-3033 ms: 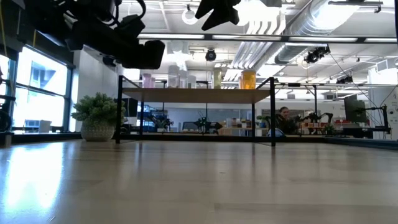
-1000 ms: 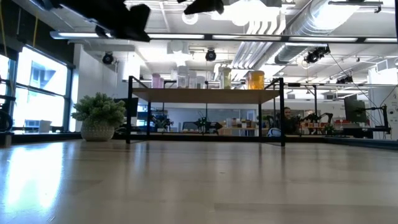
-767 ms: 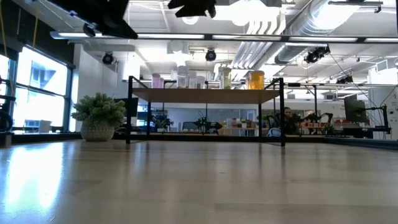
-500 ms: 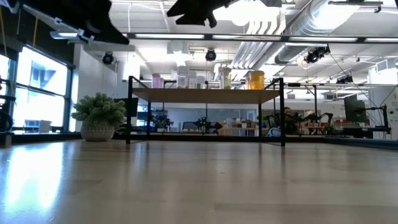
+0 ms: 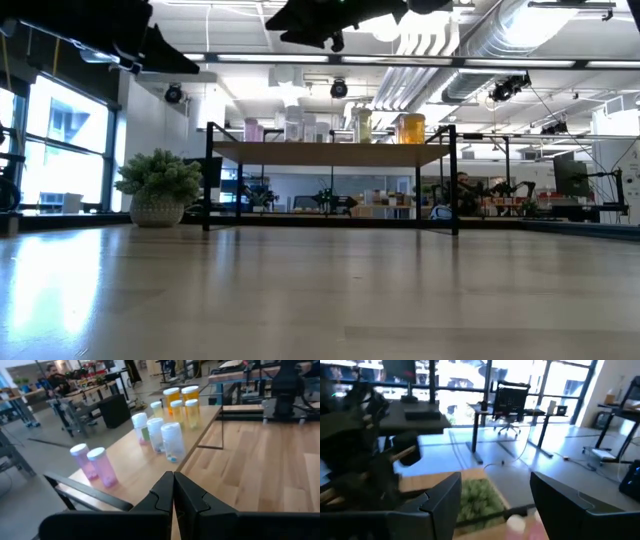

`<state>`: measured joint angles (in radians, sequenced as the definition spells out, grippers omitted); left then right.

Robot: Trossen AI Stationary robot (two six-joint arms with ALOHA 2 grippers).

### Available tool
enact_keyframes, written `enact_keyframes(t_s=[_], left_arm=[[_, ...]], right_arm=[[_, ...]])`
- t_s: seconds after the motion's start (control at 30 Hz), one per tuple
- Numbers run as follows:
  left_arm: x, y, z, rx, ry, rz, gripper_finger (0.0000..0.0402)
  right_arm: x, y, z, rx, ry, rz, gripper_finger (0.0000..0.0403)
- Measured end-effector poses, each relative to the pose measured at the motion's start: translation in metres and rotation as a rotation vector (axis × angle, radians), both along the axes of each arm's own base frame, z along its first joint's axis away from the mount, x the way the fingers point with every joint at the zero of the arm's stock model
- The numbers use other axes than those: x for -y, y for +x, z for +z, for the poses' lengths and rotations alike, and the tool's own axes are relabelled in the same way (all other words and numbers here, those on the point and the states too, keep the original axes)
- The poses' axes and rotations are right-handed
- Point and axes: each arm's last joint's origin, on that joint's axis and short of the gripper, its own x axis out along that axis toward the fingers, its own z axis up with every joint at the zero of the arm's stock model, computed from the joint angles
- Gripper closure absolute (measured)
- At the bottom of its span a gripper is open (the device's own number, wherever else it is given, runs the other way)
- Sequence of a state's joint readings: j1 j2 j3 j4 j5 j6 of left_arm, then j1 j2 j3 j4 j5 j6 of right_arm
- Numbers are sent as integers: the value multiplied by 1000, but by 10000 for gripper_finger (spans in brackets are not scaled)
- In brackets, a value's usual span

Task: Pick and place medicine bottles onto shelf by color
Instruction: Put the transparent pill bottle on the shelf aligned with the other transparent pill bottles

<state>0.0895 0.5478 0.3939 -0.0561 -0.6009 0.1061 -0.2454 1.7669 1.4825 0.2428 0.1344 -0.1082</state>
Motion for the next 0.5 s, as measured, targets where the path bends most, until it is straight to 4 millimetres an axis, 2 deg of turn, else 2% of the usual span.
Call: enact_keyframes(t_s=[0.13,0.27,0.37,0.5], left_arm=[[0,-1,1,4,0,-14,401],[0,-1,0,-9,15,-16,401],[0,-1,0,-15,18,-16,401],[0,-1,0,-17,19,-17,401]], right_arm=[[17,1,20,36,38,-20,174],[32,3,39,-18,100,-14,174],[35,5,41,-98,168,-29,174],[29,16,28,-249,174,-8,174]])
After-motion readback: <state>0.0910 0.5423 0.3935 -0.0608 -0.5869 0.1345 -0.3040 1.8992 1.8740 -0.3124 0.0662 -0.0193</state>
